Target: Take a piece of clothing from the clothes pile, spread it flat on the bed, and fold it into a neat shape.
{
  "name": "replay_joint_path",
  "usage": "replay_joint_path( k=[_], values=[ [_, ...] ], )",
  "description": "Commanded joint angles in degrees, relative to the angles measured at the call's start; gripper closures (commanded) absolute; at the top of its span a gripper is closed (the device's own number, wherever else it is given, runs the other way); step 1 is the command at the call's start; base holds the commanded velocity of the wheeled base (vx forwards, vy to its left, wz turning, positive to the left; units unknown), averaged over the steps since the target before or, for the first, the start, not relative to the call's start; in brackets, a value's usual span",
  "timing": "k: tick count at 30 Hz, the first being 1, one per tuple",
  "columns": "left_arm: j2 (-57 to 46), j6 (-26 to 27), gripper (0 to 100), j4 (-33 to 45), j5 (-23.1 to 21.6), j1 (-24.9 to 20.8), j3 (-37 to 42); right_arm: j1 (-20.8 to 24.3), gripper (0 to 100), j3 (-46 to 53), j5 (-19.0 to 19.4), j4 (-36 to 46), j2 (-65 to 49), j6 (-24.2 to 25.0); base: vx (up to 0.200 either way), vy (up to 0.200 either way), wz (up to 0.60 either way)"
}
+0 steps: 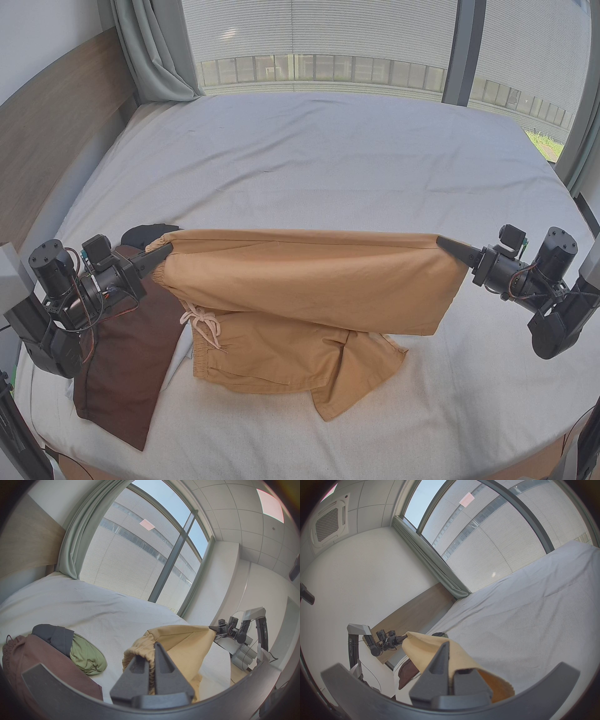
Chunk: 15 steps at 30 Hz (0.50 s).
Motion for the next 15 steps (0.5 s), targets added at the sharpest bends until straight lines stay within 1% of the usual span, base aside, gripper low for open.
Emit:
replay_joint_path(
  k=[1, 3, 5, 6, 11, 15],
  values=[
    [0.29, -2.24, 100, -0.01, 0.55, -0.13, -1.11, 0.22, 100, -3.17, 0.06, 0.07, 1.28, 0.18, 0.000, 0.000, 0.00],
    [0.73, -3.11, 100, -0.01, 1.16, -0.13, -1.72, 0.22, 100, -4.22, -0.46, -0.01, 1.90, 0.18, 0.000, 0.000, 0.00],
    [1.78, -3.55, 100, 0.07, 2.83, -0.22, -3.92, 0.22, 100, -6.51, -2.92, 0.07, 3.48, 0.18, 0.000, 0.000, 0.00],
    [2.40, -3.47, 100, -0.01, 3.36, -0.22, -4.62, 0.31, 100, -7.03, -3.45, 0.07, 4.10, 0.18, 0.000, 0.000, 0.00],
    [5.47, -3.55, 100, -0.01, 6.26, -0.66, -7.43, 0.22, 100, -9.41, -4.07, 0.07, 6.38, 0.18, 0.000, 0.000, 0.00],
    [6.97, -3.55, 100, -0.01, 6.53, -0.92, -8.49, -0.04, 100, -11.69, -4.15, 0.07, 7.96, 0.18, 0.000, 0.000, 0.00]
  ],
)
